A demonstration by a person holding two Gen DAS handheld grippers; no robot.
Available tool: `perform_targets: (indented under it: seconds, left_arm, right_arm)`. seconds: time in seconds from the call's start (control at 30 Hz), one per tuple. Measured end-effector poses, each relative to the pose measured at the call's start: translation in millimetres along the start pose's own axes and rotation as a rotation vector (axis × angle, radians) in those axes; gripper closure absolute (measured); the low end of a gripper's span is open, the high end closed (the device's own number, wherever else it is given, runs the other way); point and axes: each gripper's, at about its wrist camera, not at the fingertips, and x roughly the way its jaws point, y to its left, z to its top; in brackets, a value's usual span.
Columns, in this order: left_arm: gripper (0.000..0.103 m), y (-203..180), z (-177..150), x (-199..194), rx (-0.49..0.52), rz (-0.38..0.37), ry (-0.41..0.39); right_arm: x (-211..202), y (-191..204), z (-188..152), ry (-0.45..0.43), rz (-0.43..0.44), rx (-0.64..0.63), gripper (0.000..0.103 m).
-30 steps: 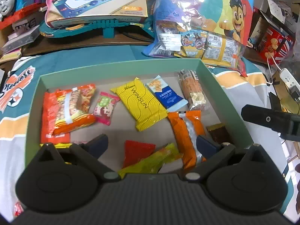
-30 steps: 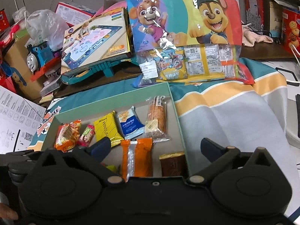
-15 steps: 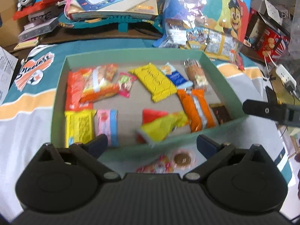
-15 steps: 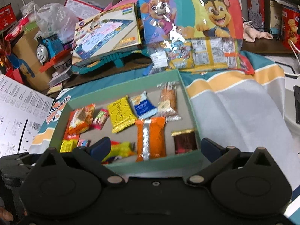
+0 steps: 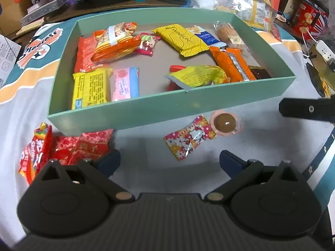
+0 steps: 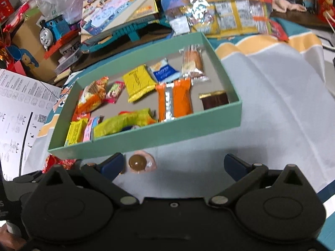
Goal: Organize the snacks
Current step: 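Grasp the round brown candy with the right gripper while the left reaches the Hello Kitty candy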
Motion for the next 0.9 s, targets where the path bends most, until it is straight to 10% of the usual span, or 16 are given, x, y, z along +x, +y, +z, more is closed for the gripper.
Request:
perform_targets:
  seconds: [0.23, 0.5, 0.9]
  left_arm:
    - [0.007, -12, 13, 13, 0.052, -0.004, -0.025]
    - [0.064, -28, 8, 19, 0.172, 0.009, -0.036]
    - [0.068, 34, -7, -4, -0.047, -0.009, 0.026]
  right_arm:
    - [13, 0, 1, 0.018, 0.013, 0.016, 0.000]
    - [29, 4, 0, 0.049, 0.031, 0.015, 0.000]
    - [53, 49, -7, 0.068, 0.064, -0.155, 0.032]
